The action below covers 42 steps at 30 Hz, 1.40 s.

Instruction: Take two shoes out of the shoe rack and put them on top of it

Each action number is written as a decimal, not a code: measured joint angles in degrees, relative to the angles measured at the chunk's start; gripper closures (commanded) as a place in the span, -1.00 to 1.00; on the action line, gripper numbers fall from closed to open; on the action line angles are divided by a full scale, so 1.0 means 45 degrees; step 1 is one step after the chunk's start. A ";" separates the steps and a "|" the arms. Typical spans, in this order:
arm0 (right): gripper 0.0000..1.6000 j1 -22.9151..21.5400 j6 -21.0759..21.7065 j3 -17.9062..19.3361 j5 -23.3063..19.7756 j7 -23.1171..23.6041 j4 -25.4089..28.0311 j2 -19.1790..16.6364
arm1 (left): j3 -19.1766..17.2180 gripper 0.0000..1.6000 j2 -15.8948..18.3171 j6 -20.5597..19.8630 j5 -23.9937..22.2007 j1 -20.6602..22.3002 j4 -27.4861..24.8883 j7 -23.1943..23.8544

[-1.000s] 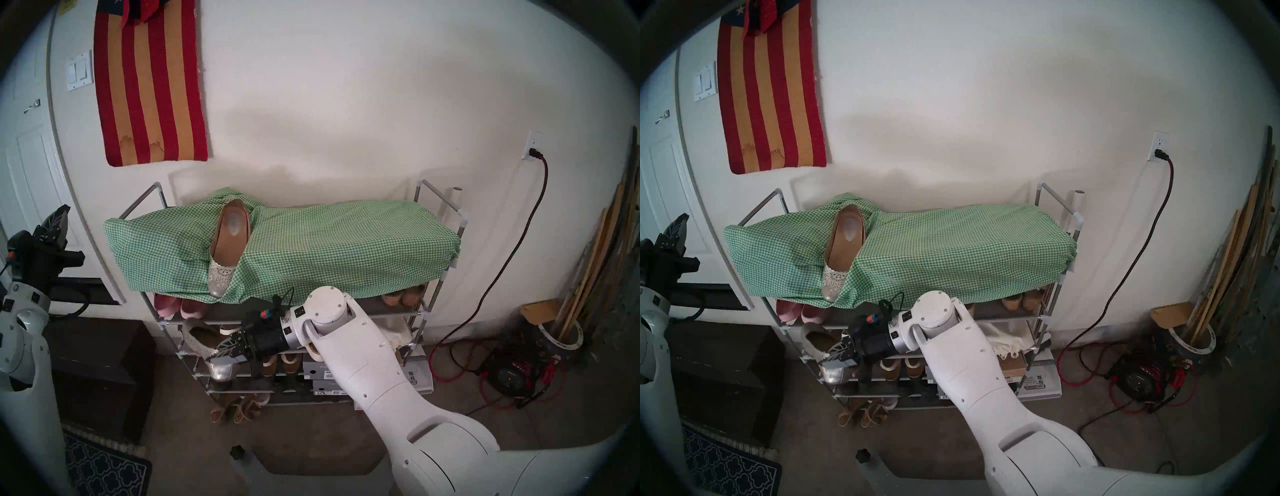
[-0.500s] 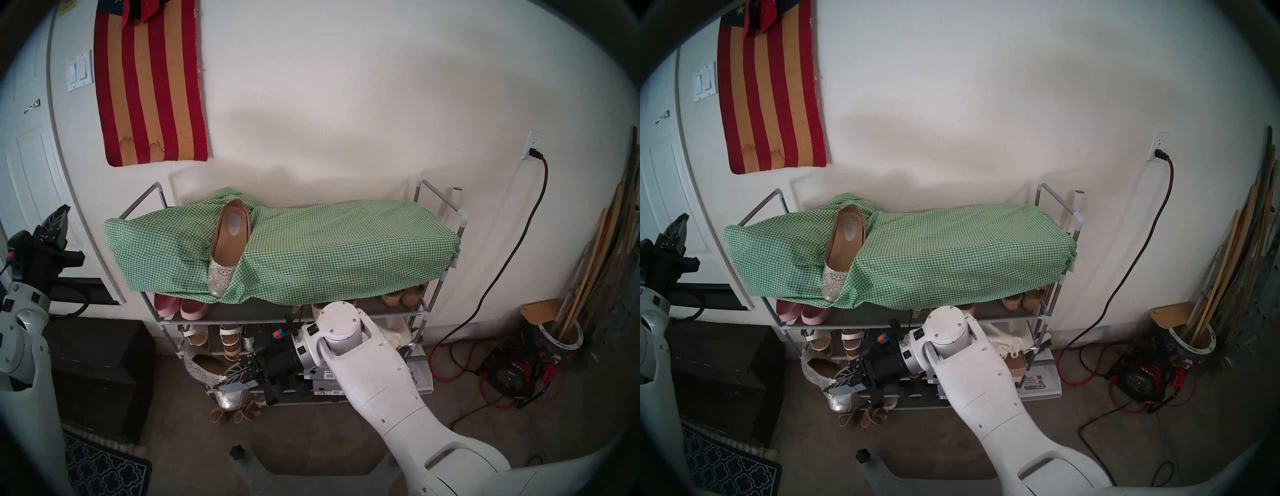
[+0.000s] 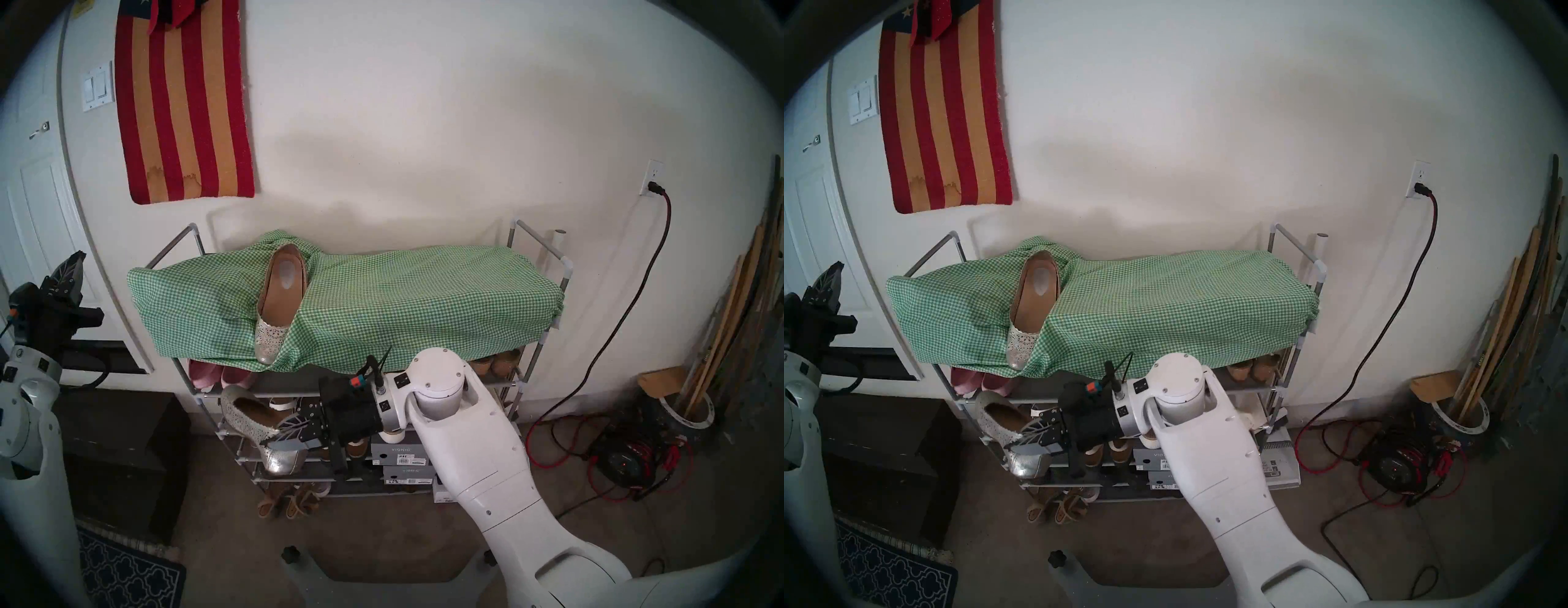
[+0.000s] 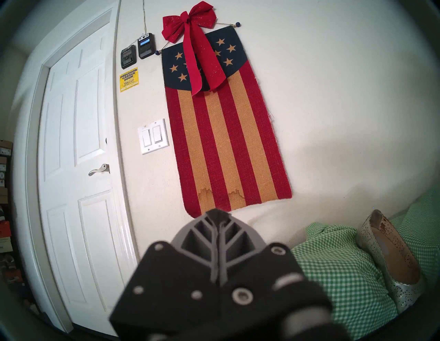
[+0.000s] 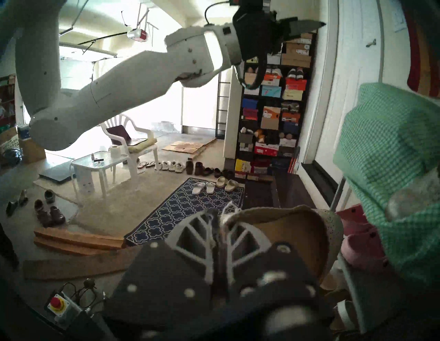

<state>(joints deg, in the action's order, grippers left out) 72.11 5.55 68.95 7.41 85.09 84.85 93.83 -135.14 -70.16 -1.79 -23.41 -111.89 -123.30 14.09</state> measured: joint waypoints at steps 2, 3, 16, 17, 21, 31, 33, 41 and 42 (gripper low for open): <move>1.00 -0.0102 0.0101 0.0181 -0.0112 0.0000 0.0319 -0.0036 | 0.0000 1.00 0.0000 0.0000 0.0000 0.0000 0.0000 0.0000; 1.00 -0.0132 0.0138 0.0245 -0.0152 0.0000 0.0440 -0.0049 | 0.0000 1.00 0.0000 0.0000 0.0000 0.0000 0.0000 0.0000; 1.00 -0.0771 0.1187 0.1403 -0.0905 0.0030 0.2900 -0.0488 | 0.0000 1.00 0.0000 0.0000 -0.0003 0.0000 0.0000 0.0000; 1.00 -0.0804 0.1347 0.1508 -0.0966 0.0031 0.3120 -0.0545 | 0.0000 1.00 0.0000 0.0000 -0.0003 0.0000 0.0000 0.0000; 1.00 -0.0847 0.1952 0.1780 -0.1167 0.0034 0.3822 -0.0753 | 0.0000 1.00 0.0000 0.0000 -0.0003 0.0000 0.0000 0.0000; 1.00 -0.0442 0.3896 0.2407 -0.1342 -0.0451 0.5610 -0.1469 | 0.0000 1.00 0.0001 0.0000 -0.0003 0.0000 0.0000 0.0000; 1.00 -0.0245 0.4570 0.2528 -0.1341 -0.1155 0.6176 -0.1690 | 0.0000 1.00 0.0001 0.0000 -0.0003 0.0000 0.0000 0.0000; 1.00 0.0232 0.6293 0.2713 -0.0974 -0.2941 0.7680 -0.2283 | 0.0000 1.00 0.0002 -0.0001 -0.0002 0.0000 -0.0001 -0.0002; 1.00 0.0249 0.6396 0.2737 -0.0922 -0.3051 0.7770 -0.2319 | 0.0000 1.00 0.0002 -0.0001 -0.0001 0.0000 -0.0001 -0.0002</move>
<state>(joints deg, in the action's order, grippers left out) 73.23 34.33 81.27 3.26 71.36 119.82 83.40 -135.14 -70.16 -1.79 -23.41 -111.89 -123.30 14.08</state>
